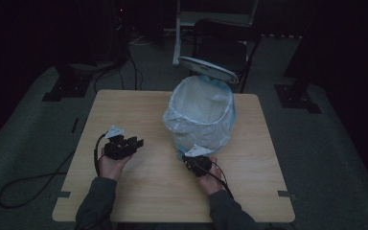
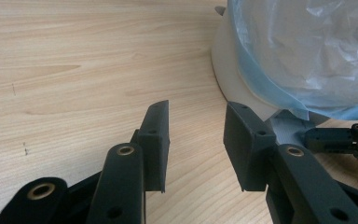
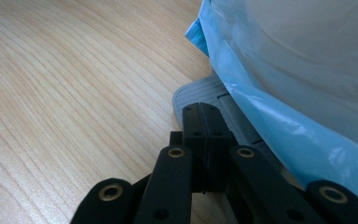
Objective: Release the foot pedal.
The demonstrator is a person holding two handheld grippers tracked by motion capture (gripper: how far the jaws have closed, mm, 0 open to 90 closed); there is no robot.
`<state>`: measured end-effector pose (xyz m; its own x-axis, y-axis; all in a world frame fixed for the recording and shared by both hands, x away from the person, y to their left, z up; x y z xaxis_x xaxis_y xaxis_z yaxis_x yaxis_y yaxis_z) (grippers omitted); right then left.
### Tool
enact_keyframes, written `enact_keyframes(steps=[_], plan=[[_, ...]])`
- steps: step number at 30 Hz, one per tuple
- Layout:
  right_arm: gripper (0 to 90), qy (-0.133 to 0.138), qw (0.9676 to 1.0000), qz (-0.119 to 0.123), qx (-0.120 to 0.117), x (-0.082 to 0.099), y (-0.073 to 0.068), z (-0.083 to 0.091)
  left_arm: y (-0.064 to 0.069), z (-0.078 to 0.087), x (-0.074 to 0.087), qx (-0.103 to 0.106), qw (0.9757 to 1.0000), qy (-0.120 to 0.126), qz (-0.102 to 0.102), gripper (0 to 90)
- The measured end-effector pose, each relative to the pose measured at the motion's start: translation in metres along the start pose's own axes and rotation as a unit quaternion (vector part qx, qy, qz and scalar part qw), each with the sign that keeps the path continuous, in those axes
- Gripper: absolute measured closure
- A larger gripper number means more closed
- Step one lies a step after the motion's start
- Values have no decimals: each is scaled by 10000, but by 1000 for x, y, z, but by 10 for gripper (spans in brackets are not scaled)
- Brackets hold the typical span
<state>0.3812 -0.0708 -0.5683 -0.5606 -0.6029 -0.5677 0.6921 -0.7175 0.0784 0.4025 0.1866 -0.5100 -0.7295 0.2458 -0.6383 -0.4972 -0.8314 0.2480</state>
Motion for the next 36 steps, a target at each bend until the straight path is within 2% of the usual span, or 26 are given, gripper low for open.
enact_keyframes(steps=[14, 24, 32, 36], plan=[[900, 59, 9999, 85, 106, -3, 0, 6, 1, -4, 5, 54, 10000, -6, 42, 618], [900, 194, 9998, 13, 105, -5, 1, 14, -1, -7, 8, 70, 9999, -18, 97, 617], [900, 115, 9993, 294, 190, 6, -8, 20, -3, -8, 9, 51, 9999, -15, 149, 615], [900, 51, 9991, 350, 223, 15, -9, 21, -4, -8, 9, 56, 9999, -16, 159, 614]])
Point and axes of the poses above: each handheld gripper's, and its own axes: z roughly backward along the jaws, x roughly out of its underside, y roughly to its right, the point moved 5 cm from there along -z, roughly forward along the jaws, and after that the axes turned 15 degrees about -y, right-handed, at the moved point
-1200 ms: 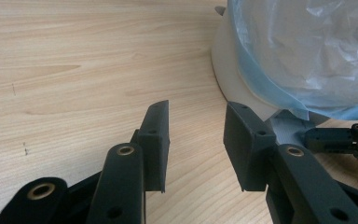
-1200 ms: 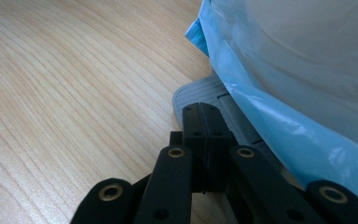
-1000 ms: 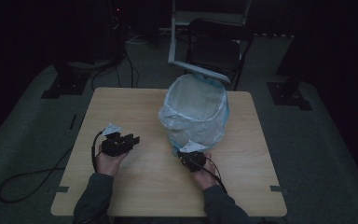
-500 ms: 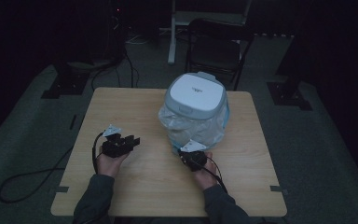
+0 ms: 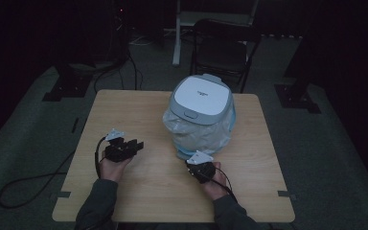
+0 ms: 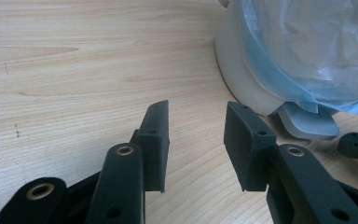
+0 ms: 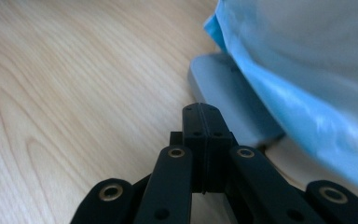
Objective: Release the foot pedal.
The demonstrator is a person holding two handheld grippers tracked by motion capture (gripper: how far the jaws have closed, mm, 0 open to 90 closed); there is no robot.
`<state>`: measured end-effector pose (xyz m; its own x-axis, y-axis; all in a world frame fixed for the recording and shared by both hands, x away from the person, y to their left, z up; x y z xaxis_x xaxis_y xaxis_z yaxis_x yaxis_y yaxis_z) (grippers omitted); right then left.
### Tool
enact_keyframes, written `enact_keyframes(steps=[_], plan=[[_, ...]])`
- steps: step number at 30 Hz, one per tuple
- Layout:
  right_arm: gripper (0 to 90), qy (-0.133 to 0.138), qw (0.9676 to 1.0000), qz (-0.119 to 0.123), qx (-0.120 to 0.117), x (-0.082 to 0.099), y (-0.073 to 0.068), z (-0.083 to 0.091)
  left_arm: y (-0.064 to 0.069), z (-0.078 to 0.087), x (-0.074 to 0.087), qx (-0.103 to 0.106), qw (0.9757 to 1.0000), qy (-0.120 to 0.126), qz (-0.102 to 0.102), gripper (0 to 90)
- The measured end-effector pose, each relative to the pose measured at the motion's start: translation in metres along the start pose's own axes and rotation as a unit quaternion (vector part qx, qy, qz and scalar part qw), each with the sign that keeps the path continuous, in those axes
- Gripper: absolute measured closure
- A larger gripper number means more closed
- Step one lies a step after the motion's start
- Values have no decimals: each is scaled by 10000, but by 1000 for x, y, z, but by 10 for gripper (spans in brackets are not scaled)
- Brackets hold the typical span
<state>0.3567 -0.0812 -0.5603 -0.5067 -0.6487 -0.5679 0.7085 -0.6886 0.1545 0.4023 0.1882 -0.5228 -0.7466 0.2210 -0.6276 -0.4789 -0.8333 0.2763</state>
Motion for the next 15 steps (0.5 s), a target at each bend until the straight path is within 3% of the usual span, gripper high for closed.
enact_keyframes(steps=[15], plan=[[900, -160, 9996, -245, 62, 31, 14, 10, -3, -5, 2, -1, 10000, -63, 44, 611]])
Point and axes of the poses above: each handheld gripper's, and its own axes: z roughly backward along the jaws, x roughly out of its underside, y roughly to its right, the point moved 5 cm from there along -z, roughly forward along the jaws, and after that the axes turned 15 degrees about -y, right-handed, at the moved point
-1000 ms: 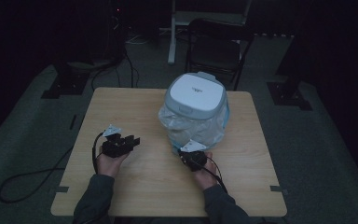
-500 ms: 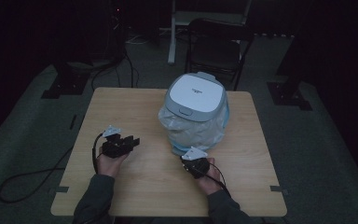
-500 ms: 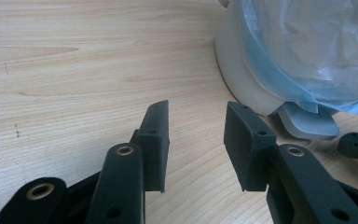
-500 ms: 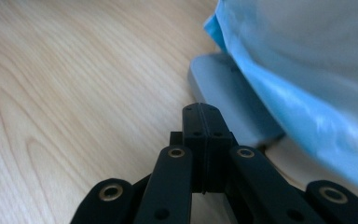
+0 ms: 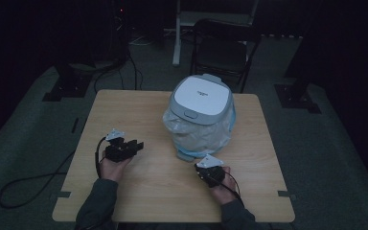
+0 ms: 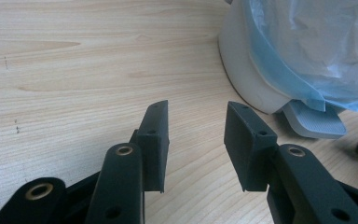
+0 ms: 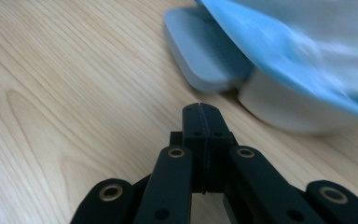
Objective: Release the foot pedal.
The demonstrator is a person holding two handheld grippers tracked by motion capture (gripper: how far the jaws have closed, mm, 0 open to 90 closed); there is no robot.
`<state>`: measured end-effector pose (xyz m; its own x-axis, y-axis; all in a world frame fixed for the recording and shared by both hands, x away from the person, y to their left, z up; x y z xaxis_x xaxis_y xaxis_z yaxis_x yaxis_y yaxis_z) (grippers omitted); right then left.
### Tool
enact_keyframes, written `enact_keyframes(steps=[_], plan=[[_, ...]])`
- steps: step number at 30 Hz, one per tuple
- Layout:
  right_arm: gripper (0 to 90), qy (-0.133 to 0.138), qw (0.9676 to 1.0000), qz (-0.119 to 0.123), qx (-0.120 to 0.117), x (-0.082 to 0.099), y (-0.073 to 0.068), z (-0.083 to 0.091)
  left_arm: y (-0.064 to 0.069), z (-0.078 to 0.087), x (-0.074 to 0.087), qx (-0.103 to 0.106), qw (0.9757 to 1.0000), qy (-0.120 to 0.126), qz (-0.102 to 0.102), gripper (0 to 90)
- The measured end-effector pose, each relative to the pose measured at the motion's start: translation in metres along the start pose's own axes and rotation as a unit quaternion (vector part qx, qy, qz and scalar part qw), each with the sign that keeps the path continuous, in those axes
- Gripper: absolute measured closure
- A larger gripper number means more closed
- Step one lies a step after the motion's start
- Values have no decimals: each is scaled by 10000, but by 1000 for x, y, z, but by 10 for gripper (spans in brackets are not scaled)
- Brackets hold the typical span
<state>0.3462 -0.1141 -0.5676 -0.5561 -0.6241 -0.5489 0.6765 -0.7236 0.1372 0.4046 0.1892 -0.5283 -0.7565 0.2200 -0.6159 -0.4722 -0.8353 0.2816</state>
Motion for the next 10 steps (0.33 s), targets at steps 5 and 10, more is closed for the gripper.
enact_keyframes(steps=[5, 10], plan=[[900, -19, 9995, -312, 77, 15, 18, 9, -1, 0, 0, -1, 10000, 6, 18, 610], [899, 21, 9971, -725, 241, 22, 43, 16, -2, 0, 1, -5, 10000, 5, 16, 611]])
Point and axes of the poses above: each handheld gripper's, and its own axes: z roughly backward along the jaws, x roughly out of its underside, y roughly to its right, the point moved 5 cm from there along -z, roughly forward along the jaws, and after that the axes turned 15 degrees about -y, right-handed, at the moved point
